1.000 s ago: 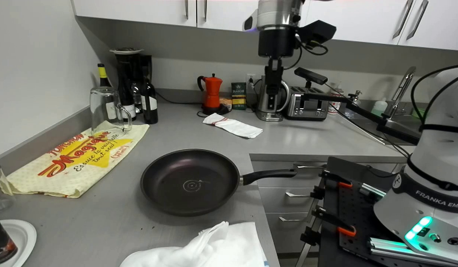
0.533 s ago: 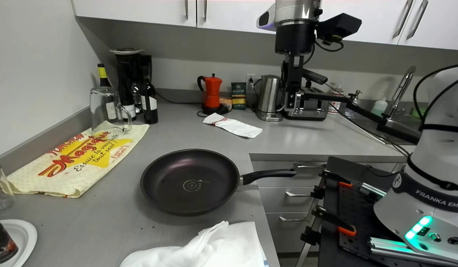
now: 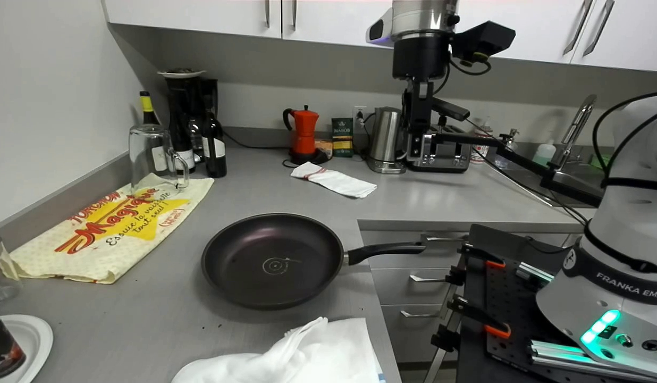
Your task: Wipe the pan with the towel
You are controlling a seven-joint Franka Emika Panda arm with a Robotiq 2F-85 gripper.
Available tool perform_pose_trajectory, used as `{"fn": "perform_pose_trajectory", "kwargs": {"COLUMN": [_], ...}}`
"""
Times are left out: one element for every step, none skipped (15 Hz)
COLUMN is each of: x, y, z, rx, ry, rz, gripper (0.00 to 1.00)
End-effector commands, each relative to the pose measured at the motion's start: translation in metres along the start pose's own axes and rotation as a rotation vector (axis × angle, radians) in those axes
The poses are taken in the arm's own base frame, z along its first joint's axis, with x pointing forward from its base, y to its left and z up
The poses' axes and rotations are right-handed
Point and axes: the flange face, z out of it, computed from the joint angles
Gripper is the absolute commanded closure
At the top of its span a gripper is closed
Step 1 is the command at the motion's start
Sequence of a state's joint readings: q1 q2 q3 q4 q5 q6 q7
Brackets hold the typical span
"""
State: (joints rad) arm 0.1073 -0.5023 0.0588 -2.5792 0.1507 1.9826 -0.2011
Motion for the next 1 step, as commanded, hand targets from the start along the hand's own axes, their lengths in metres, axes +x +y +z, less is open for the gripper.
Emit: {"fn": "perform_pose_trajectory", "kwargs": {"x": [0.0001], "y": [-0.0001], "z": [-0.0004], "rx": [0.000], "ry": [-0.001], "rz": [0.000], "gripper": [0.00]}}
